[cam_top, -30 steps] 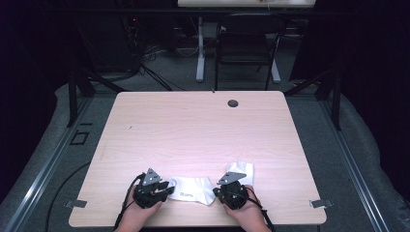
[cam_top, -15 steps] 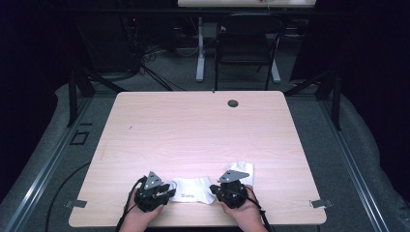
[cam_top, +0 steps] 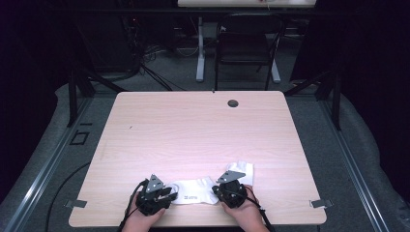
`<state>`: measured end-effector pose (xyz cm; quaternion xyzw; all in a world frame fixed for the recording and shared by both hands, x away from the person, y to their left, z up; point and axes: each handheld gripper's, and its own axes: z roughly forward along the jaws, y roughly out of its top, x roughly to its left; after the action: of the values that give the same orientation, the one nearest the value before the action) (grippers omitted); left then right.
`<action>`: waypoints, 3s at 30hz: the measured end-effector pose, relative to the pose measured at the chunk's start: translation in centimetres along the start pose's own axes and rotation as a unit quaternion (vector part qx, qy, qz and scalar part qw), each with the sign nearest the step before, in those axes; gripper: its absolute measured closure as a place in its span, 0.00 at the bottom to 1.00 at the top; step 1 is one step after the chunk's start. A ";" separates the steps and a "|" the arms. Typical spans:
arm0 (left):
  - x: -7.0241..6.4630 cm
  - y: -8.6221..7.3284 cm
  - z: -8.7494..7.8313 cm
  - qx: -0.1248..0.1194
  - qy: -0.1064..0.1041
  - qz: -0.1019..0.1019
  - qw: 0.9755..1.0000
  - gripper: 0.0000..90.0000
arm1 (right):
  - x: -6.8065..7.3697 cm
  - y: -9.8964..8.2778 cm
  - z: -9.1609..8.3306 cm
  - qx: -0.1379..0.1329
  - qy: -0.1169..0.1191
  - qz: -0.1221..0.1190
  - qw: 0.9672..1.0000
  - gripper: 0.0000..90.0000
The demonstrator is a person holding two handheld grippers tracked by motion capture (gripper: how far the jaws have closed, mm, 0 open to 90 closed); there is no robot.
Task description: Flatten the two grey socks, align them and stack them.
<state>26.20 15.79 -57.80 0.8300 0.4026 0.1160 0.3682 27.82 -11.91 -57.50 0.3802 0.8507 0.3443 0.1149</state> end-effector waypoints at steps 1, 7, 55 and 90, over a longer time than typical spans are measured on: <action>-0.1 0.0 0.0 -0.001 0.000 0.004 1.000 0.74 | -0.1 0.0 0.0 -0.003 0.000 0.004 1.000 0.99; 0.2 0.2 0.1 -0.002 -0.008 -0.005 1.000 0.73 | -0.2 0.0 -0.1 -0.007 0.005 0.008 1.000 0.97; 2.9 3.4 -0.3 -0.061 -0.003 -0.004 0.998 0.62 | -4.8 3.6 2.7 -0.015 -0.049 0.044 0.998 0.84; 3.6 3.1 0.1 -0.058 0.002 -0.006 0.998 0.62 | -2.1 4.9 4.0 -0.010 -0.048 0.024 0.998 0.94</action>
<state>30.41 17.21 -56.07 0.8048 0.4008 0.1387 0.4153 33.88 -9.16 -57.33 0.4154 0.8312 0.3369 0.1518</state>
